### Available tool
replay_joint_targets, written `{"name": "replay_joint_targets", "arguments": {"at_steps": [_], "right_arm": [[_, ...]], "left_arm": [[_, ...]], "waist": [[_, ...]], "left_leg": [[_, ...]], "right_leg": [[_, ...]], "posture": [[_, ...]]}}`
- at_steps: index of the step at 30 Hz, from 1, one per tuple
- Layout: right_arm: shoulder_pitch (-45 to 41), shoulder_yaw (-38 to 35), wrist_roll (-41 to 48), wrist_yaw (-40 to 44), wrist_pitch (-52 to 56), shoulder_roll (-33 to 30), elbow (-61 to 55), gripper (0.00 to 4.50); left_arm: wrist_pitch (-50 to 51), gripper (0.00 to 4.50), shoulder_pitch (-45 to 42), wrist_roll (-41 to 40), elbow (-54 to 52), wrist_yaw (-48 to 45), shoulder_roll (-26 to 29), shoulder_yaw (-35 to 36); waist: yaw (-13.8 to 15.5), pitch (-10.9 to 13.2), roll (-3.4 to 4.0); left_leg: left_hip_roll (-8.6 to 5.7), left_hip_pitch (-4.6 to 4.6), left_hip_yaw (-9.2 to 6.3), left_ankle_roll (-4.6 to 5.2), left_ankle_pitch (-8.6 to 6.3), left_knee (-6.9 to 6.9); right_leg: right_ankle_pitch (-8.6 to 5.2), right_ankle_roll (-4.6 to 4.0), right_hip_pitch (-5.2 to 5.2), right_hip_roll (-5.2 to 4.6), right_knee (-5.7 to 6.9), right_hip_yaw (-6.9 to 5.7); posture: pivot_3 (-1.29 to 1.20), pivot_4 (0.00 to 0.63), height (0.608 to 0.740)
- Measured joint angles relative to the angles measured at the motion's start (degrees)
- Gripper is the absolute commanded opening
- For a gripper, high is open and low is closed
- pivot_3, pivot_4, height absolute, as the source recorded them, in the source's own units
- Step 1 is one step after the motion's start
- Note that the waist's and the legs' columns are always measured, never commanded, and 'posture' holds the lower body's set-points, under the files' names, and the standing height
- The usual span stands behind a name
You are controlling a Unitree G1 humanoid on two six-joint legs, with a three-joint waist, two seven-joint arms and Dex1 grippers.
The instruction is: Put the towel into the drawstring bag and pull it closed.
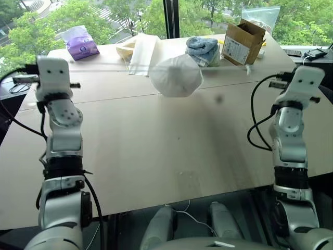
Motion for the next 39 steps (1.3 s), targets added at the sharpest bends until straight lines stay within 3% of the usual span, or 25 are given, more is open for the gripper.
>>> {"name": "replay_joint_targets", "arguments": {"at_steps": [8,11,13,16,20,23,27,34,39], "right_arm": [[-10.3,1.0,-3.6,4.8,-3.3,-7.3,2.6,0.0],[-5.9,5.4,-3.6,9.7,-3.4,-5.0,2.3,0.0],[-3.1,8.1,-3.7,10.9,-3.2,-3.0,2.5,0.0],[-4.4,7.6,-4.7,11.0,-3.2,-3.9,1.7,0.0],[-4.7,7.4,-4.2,12.9,-3.4,-3.6,0.8,0.0],[-4.4,5.5,-5.0,11.0,-3.4,-4.9,2.4,0.0],[-5.4,-1.6,-5.9,6.1,-3.4,-7.8,3.7,0.0],[-3.4,-1.9,-5.9,3.0,-2.4,-5.1,5.0,0.0],[-2.3,-1.8,-3.5,3.0,-0.5,-4.0,6.1,0.0]], "left_arm": [[-5.3,0.03,-15.0,-0.4,7.0,-3.6,3.5,-0.7],[-6.1,0.03,-13.1,-2.3,9.3,-8.4,1.9,-1.4],[-5.7,0.03,-10.4,-3.6,10.8,-10.1,-0.9,-1.7],[-4.4,0.03,-8.4,-6.2,11.3,-13.6,-3.0,-1.7],[-4.6,0.03,-6.0,-8.2,9.2,-19.1,-5.6,-3.1],[-4.7,0.03,-4.7,-7.9,9.3,-16.8,-5.6,-2.6],[-5.0,0.03,-4.9,-6.3,9.3,-11.3,-0.5,1.1],[-3.8,0.03,-2.4,-4.6,7.4,-2.8,-1.3,1.6],[-3.6,0.03,-1.2,-4.9,7.2,-2.6,-1.7,1.0]], "waist": [[-0.2,0.0,-0.07],[-0.2,0.0,-0.05],[-0.2,0.1,0.01],[-0.3,0.1,-0.04],[0.0,0.0,-0.07],[-0.1,0.1,-0.11],[-0.1,0.1,-0.1],[-0.1,0.0,-0.04],[0.0,0.0,-0.04]], "left_leg": [[-0.02,-0.45,-0.05,0.01,0.01,0.22],[-0.02,-0.03,0.07,0.02,0.0,0.0],[-0.02,-0.21,0.07,0.02,0.01,0.18],[-0.03,-1.03,-0.18,0.02,0.01,0.85],[-0.06,-0.82,-0.33,0.02,0.0,0.79],[-0.08,-0.94,-0.36,0.01,0.0,0.89],[-0.08,-0.86,-0.36,0.01,0.0,0.78],[-0.1,-0.84,-0.34,0.02,0.0,0.88],[-0.1,-0.85,-0.35,0.02,0.0,0.88]], "right_leg": [[0.0,0.01,-0.34,-0.03,0.01,-0.1],[0.0,0.0,-0.04,-0.05,0.02,-0.03],[0.0,0.0,-0.19,-0.04,0.12,-0.02],[0.01,0.01,-0.74,-0.01,0.27,-0.29],[0.01,0.01,-0.4,-0.06,0.1,-0.48],[0.02,0.0,-0.5,-0.06,0.19,-0.49],[0.01,0.0,-0.49,-0.08,0.18,-0.47],[0.01,0.0,-0.42,-0.09,0.24,-0.45],[0.01,0.0,-0.42,-0.1,0.25,-0.47]], "posture": [[0.0,0.15,0.74],[0.0,0.15,0.74],[0.0,0.15,0.74],[0.0,0.15,0.74],[0.0,0.15,0.74],[0.0,0.15,0.74],[0.0,0.15,0.74],[0.0,0.15,0.74],[0.0,0.15,0.74]]}}
